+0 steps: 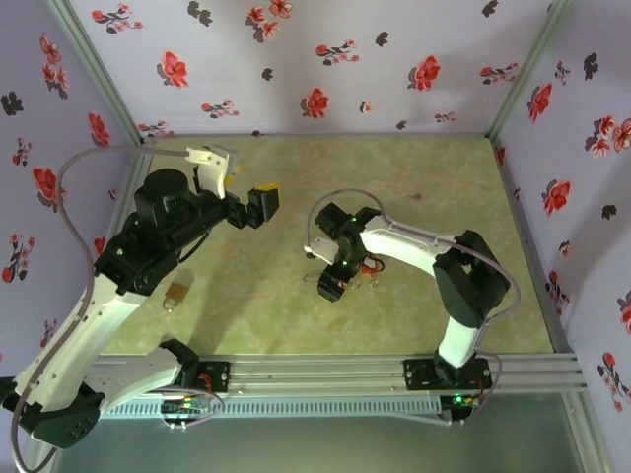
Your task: Unlock with the key
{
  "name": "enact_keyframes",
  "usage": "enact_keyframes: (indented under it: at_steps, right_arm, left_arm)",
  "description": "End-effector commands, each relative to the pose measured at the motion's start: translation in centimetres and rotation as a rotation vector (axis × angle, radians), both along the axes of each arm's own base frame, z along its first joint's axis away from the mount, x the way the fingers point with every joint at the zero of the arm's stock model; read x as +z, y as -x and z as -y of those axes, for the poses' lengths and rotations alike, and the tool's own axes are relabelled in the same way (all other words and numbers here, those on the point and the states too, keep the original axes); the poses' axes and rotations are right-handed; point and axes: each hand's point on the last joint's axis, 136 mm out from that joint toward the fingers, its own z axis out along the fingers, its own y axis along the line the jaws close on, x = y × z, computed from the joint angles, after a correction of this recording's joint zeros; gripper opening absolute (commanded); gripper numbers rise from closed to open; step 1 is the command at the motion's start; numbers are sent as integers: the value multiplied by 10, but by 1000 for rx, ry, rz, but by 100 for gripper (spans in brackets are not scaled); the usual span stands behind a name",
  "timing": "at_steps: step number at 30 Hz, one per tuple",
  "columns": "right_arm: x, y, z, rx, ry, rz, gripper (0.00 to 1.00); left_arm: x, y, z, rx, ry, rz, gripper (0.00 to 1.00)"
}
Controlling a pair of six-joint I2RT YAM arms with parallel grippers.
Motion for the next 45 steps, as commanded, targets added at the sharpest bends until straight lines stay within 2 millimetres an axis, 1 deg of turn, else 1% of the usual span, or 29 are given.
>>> enact_keyframes:
  at_steps: [1,5,10,13,18,23,28,33,37,39,41,45]
  right_arm:
    - [-4,3,2,98,54,6,92]
    - [-10,3,-2,121,65,6,92]
    - [-19,2,0,132,88,8,91]
    - [-23,2,1,131,101,5,88]
    - [-28,2,2,117,113,-3,79]
    - [-31,3,1,107,119,5,73]
    - [-34,3,0,89,123,7,60]
    - [-37,4,3,76,141,15,57]
    - [-38,4,2,36,143,13,52]
    - [-38,4,2,11,146,14,47]
    - [-40,4,2,-11,153,19,46]
    - [-41,1,2,-83,161,34,40]
  left_arm:
    - [-3,0,-13,43,-48,9,99]
    - [-5,1,-16,51,-61,5,100]
    - [-6,0,-17,59,-69,6,100]
    - [-6,0,-17,59,-73,7,100]
    - [-7,-2,-18,67,-82,5,100]
    - [-8,-4,-18,70,-89,7,100]
    - [-8,-5,-17,69,-94,12,100]
    - [-7,-5,-19,71,-102,18,100]
    - [-7,-5,-20,72,-109,25,100]
    - [-6,-5,-20,73,-113,29,100]
    - [-5,-6,-21,73,-113,35,100]
    - [-2,-5,-22,74,-118,43,100]
